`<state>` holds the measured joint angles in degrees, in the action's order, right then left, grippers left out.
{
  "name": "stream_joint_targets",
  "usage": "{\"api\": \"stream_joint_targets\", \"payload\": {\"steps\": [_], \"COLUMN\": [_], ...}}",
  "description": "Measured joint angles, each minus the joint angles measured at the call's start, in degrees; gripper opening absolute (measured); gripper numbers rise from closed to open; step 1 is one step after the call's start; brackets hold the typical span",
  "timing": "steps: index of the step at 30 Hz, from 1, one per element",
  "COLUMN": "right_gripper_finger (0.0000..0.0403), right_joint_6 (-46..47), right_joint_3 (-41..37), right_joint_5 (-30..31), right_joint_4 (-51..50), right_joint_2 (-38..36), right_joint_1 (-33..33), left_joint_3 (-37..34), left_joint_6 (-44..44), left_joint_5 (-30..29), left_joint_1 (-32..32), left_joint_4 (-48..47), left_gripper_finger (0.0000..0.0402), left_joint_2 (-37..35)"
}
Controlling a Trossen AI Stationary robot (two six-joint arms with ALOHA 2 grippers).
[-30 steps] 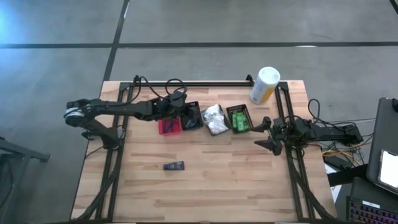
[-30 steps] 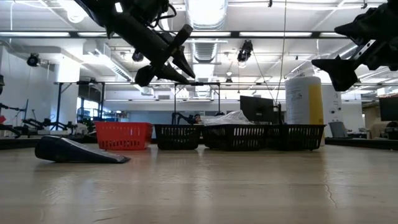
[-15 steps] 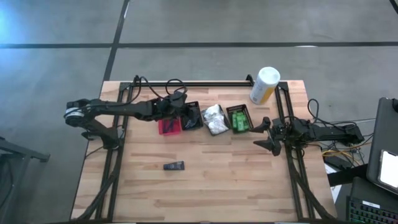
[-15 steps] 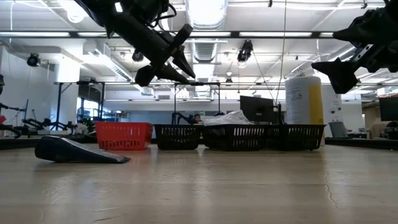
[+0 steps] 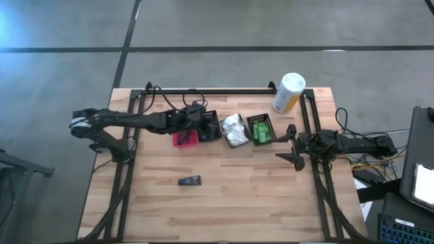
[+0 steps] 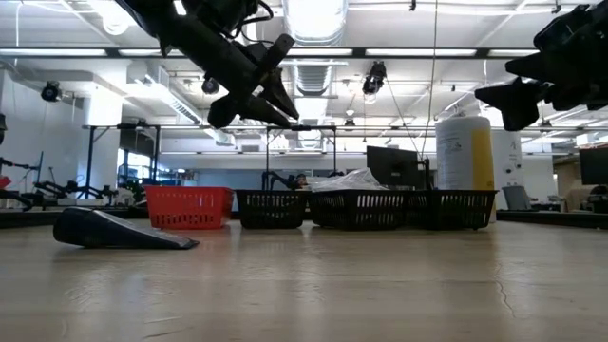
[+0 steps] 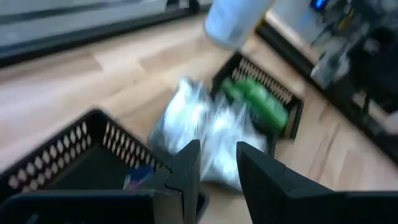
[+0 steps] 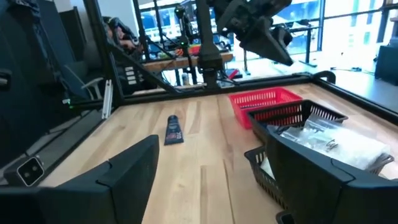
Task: Pick & Place Travel size toiletries
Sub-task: Put the shave cream into the left black bin
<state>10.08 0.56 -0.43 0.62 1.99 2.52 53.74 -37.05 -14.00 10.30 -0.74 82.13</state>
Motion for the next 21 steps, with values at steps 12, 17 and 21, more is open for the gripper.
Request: {"api": "stream_joint_targets", "payload": {"steps": [12,17,21], "right_gripper_finger": [0.0259,0.0247,0.0238], "right_joint_6": [0.42,0.42,0.42], "right_joint_3": [0.00,0.00,0.00], "right_joint_5": [0.00,0.08,0.16], "right_joint_4": [-0.02,-0.02,-0.02], "right_joint_2": [-0.01,0.01,0.01], "right_joint_1": [0.00,0.00,0.00], "left_joint_3": [0.00,-0.04,-0.09], "left_joint_6": [6.22,7.95,7.83], "left_joint_5": [1.69,4.17,4.29], "left_joint_1": [-15.81,-26.67,-34.80], "left_joint_4": [-23.23,-24.28,-24.39], "left_gripper_finger": [0.0108,0.0108,0.0108], "left_joint_2": [-7.31,-6.98,-4.14]}}
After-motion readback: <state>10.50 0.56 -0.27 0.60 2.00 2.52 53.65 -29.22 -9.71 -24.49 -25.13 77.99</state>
